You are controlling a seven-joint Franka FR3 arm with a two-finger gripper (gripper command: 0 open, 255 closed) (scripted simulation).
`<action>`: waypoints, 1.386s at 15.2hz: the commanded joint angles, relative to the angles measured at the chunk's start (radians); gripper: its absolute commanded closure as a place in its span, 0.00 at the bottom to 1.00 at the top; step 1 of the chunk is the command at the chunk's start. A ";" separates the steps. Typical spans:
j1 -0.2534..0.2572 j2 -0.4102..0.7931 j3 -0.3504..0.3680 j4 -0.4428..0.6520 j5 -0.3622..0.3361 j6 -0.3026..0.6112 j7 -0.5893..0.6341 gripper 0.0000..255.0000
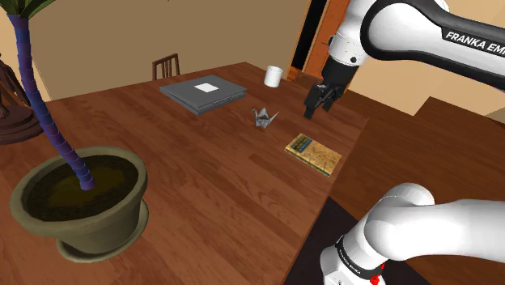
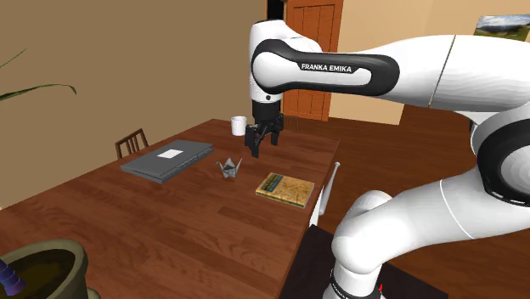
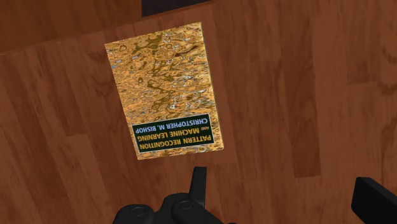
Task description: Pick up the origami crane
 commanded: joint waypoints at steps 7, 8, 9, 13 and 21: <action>-0.029 0.243 -0.011 0.087 -0.002 0.109 0.027 0.00; -0.033 0.285 -0.013 0.105 -0.002 0.124 0.031 0.00; -0.037 0.326 -0.015 0.125 -0.002 0.137 0.035 0.00; -0.051 0.492 -0.024 0.217 -0.002 0.180 0.051 0.00; -0.075 0.826 -0.045 0.459 0.006 0.210 0.077 0.00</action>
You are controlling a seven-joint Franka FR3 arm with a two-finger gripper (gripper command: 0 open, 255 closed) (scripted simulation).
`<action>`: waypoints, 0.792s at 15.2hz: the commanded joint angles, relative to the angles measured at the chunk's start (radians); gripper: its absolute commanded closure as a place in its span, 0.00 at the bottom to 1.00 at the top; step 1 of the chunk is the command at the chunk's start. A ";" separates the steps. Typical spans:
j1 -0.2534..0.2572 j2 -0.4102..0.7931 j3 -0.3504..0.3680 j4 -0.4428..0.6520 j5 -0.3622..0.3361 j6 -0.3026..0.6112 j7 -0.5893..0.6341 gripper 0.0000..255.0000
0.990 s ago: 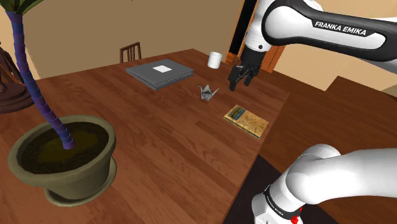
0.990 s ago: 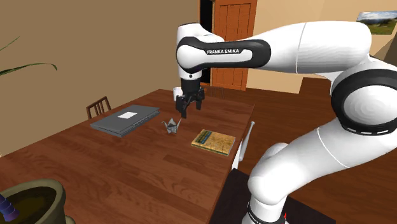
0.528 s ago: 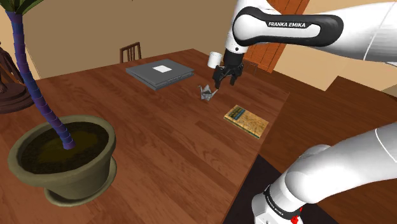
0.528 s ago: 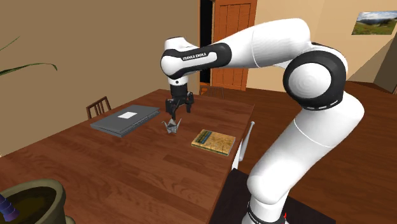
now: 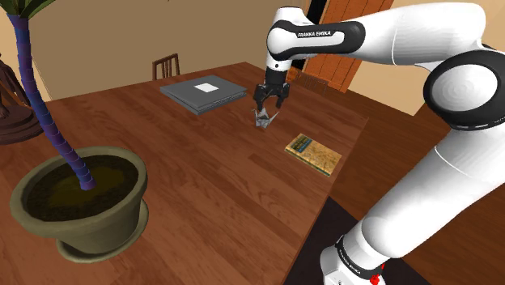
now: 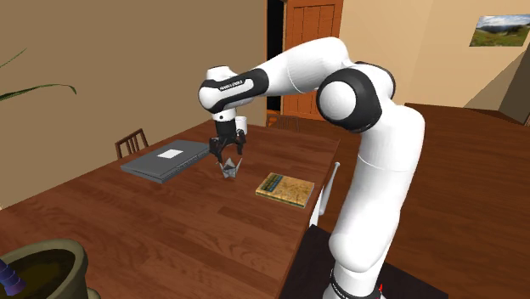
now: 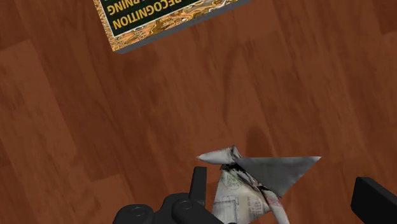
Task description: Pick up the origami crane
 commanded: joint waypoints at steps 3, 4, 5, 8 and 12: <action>-0.009 0.105 -0.009 0.072 0.004 0.014 0.003 0.00; -0.009 0.107 -0.009 0.061 0.004 0.027 0.003 0.00; -0.009 0.110 -0.009 0.051 0.004 0.040 0.003 0.00; -0.009 0.119 -0.009 0.022 0.004 0.078 0.004 0.00; -0.010 0.124 -0.010 0.006 0.003 0.098 0.003 1.00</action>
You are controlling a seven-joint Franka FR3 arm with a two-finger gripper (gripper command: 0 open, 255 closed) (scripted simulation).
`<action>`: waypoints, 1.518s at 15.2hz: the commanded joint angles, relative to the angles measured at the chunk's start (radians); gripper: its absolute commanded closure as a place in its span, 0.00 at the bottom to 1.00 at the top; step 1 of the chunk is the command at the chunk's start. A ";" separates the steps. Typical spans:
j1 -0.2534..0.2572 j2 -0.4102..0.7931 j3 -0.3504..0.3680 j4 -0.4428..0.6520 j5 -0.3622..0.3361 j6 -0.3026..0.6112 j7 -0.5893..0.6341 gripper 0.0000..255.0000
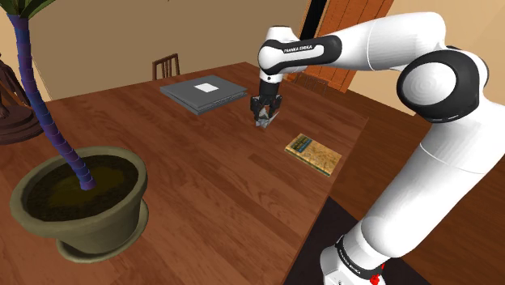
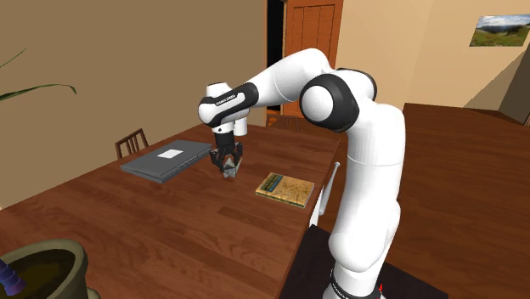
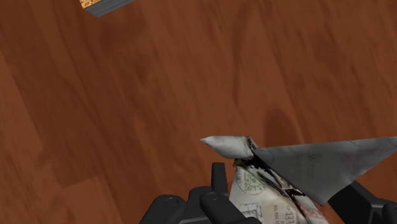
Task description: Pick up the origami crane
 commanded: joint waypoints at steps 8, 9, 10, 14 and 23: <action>0.000 0.002 0.000 0.000 0.000 0.002 0.000 1.00; 0.000 0.001 0.000 -0.002 0.000 0.003 0.001 1.00; 0.000 -0.002 0.000 0.007 0.000 -0.009 0.001 1.00; 0.000 -0.015 0.000 0.046 0.000 -0.060 0.000 1.00; 0.000 -0.030 0.000 0.148 0.001 -0.178 -0.002 1.00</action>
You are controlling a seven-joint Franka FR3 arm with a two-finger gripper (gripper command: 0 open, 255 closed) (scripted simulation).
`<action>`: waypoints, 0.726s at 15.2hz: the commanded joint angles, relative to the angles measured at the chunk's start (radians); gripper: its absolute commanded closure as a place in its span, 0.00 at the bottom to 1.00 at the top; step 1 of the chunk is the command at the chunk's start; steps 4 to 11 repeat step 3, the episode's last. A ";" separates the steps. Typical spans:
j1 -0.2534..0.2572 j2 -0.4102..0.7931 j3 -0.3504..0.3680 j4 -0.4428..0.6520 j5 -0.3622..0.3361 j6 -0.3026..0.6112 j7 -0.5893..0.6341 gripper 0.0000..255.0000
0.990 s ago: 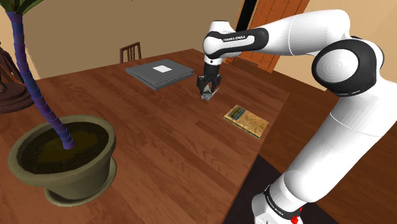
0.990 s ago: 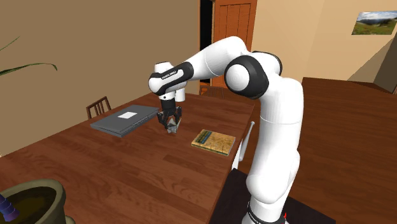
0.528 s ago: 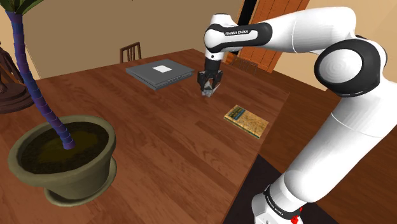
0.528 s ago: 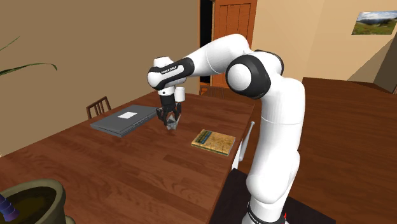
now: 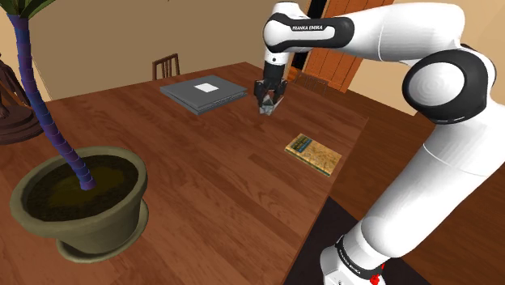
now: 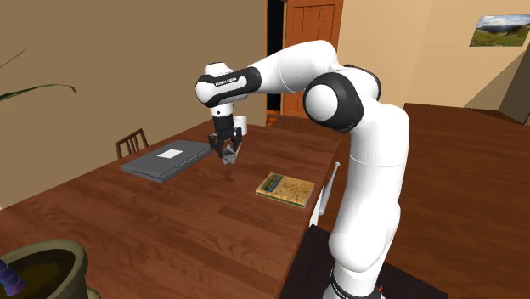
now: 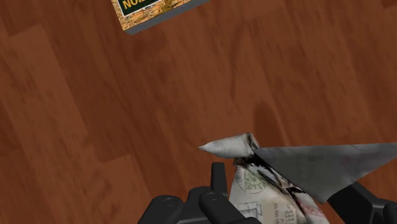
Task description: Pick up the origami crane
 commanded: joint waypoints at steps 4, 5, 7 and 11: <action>0.002 -0.002 0.001 0.028 0.000 -0.031 0.003 1.00; 0.002 -0.002 0.001 0.028 0.000 -0.031 0.003 1.00; 0.002 -0.002 0.001 0.028 0.000 -0.031 0.003 1.00; 0.002 -0.002 0.001 0.028 0.000 -0.031 0.003 1.00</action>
